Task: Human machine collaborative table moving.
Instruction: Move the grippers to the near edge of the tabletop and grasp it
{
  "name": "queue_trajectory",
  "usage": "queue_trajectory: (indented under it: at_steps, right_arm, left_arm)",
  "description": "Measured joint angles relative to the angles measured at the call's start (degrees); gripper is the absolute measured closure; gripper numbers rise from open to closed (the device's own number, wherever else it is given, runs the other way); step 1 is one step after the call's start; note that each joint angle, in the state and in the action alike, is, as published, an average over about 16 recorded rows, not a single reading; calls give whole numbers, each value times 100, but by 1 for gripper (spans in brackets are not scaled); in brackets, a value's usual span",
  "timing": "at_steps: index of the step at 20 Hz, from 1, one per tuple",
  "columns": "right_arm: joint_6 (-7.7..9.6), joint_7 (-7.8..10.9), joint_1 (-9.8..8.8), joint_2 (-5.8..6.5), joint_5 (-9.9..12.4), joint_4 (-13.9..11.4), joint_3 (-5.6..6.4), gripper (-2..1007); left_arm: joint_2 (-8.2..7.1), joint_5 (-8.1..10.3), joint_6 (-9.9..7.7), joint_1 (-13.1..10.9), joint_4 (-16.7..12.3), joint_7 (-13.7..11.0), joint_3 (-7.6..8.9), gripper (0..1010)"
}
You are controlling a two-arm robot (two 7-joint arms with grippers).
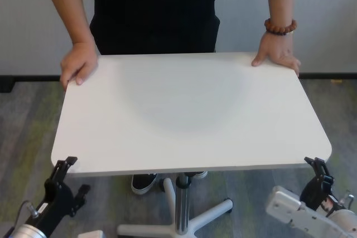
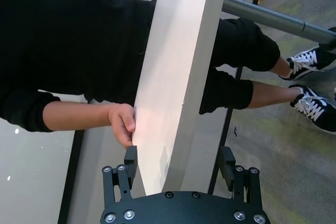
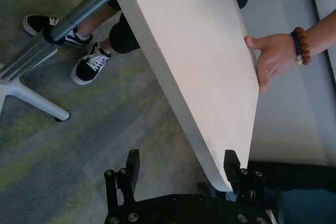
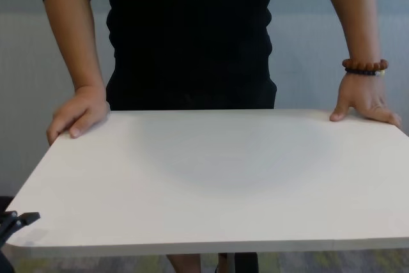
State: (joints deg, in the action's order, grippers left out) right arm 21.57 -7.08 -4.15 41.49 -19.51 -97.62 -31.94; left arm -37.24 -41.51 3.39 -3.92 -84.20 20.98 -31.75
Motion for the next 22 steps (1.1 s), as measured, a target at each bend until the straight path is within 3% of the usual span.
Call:
queue_trajectory:
  at_steps: [5,16,22]
  right_arm:
    - [130,-9,69,-47,-328,56,-106,4]
    - [67,77,161,-151,-711,212,-202,4]
    - [98,123,225,-201,-984,287,-289,4]
  left_arm:
    - [40,-98,-11,22,-34,-138,-13,7]
    - [-59,-367,-236,24,-446,-690,-25,7]
    - [-21,-598,-365,98,-552,-913,-70,7]
